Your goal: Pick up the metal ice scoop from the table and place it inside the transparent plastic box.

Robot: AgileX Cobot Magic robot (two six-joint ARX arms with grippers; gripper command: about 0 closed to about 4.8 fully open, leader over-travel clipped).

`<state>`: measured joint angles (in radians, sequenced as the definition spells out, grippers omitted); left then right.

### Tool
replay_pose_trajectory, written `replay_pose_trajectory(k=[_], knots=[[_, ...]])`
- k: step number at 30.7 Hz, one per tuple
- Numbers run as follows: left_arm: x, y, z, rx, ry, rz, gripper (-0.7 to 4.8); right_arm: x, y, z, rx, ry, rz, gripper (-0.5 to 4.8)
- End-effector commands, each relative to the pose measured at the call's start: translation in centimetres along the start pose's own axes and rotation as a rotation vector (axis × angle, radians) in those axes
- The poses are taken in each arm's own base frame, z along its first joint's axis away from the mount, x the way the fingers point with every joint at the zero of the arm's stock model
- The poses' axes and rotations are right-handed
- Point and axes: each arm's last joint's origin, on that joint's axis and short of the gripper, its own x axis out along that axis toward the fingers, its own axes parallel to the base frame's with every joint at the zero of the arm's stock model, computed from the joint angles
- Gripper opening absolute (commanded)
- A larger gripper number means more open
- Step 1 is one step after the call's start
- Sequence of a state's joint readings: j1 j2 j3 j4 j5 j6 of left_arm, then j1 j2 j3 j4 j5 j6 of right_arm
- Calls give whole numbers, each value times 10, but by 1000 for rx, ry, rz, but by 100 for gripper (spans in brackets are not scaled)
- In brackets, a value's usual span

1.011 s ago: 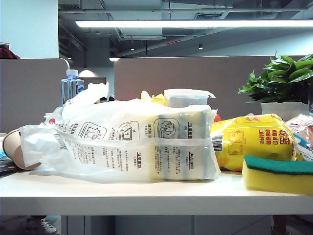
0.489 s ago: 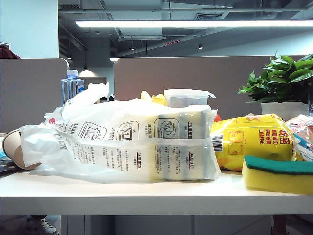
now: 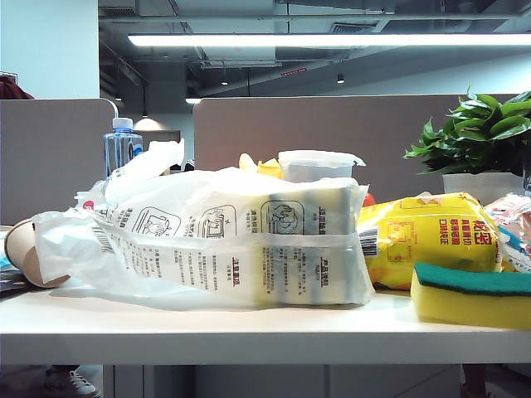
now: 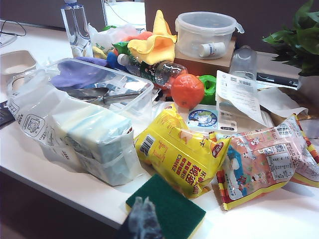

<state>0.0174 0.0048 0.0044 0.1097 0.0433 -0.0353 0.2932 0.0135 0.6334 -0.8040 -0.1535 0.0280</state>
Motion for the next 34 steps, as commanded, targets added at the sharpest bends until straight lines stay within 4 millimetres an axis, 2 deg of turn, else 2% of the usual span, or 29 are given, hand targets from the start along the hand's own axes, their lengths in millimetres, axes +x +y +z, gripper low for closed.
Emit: replay_pose_trajectory(k=[1,16,19,21,24,28,31,34], knots=[[0,0,2,1,-12,-7,-5,-1,0,2,-5,-17,2,-5],[0,0,2,1,-12,-6,-5,0,0,3,-46,-32,-10,-5],[0,0,2,1,-12,-6,-5,12,-2,4,-90,-127,-25,-5],[0,0,2,1,-12,-7,-5,27,-6,0,-111,-202,-72,-5],[0,0,2,1,-12,-7,-5,49,-13,-15,-110,-271,-161,-5],[0,0,2,1,-12,-7,-5,75,-24,-46,-93,-328,-240,-5],[0,0,2,1,-12,-7,-5,87,-33,-68,-50,-366,-288,-5],[0,0,2,1,-12,-7,-5,92,-39,-82,-3,-365,-328,-5]])
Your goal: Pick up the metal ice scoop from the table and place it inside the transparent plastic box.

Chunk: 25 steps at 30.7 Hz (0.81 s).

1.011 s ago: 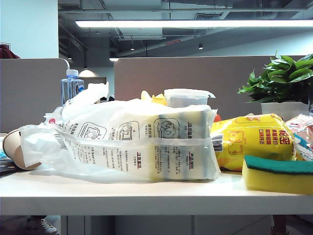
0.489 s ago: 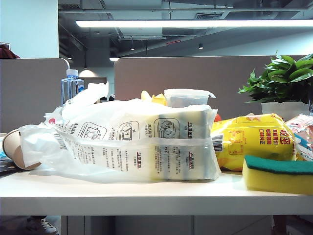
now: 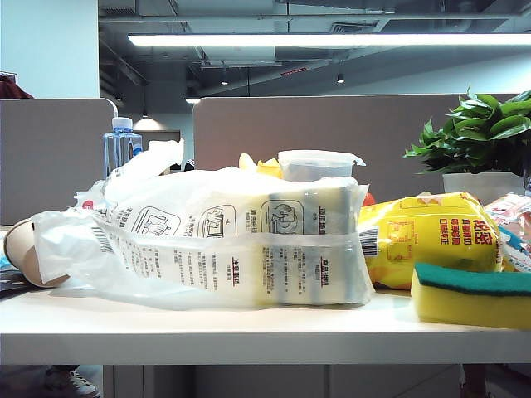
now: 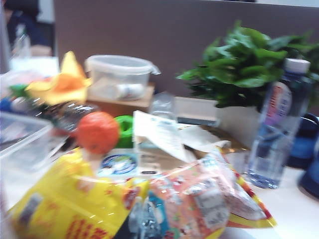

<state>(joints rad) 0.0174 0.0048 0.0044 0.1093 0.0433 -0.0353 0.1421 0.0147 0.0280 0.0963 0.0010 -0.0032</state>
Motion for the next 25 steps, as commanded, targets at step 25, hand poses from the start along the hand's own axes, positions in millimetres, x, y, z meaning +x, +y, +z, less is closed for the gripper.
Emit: replay_pose_trajectory(k=[25], knots=[[0,0,1,1,-3,-6,-5,-1,-12,1,36,-79,-126,-5]])
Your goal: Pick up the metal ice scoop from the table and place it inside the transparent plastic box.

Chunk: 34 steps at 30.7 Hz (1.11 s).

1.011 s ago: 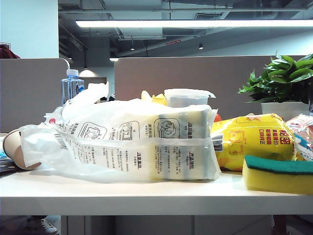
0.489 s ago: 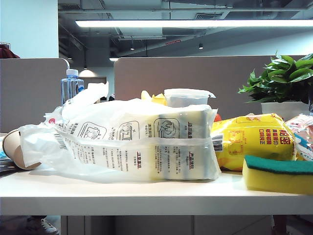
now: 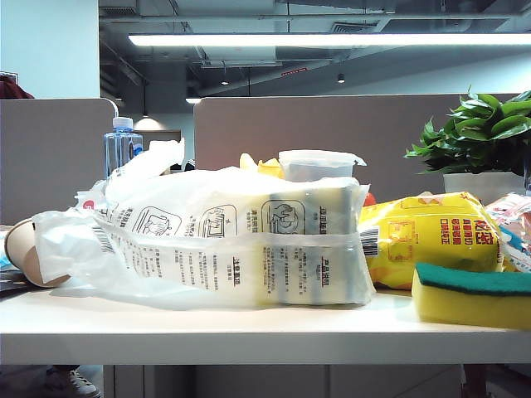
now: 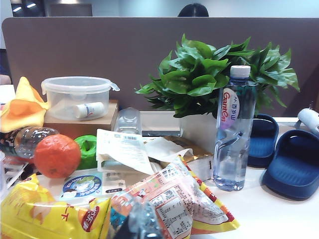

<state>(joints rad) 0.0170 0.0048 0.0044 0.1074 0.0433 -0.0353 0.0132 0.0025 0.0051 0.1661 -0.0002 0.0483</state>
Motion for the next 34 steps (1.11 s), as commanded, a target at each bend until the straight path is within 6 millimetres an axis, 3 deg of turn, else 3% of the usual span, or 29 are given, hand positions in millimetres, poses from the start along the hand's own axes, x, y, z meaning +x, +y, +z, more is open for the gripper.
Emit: replay_pose_trajectory(k=[1,34], knots=[[0,0,1,1,-5,-6,-5,0,0,2,4,-17,-1,-5],[0,0,1,1,-4,-5,-5,0,0,-1,4,9,-3,-5]])
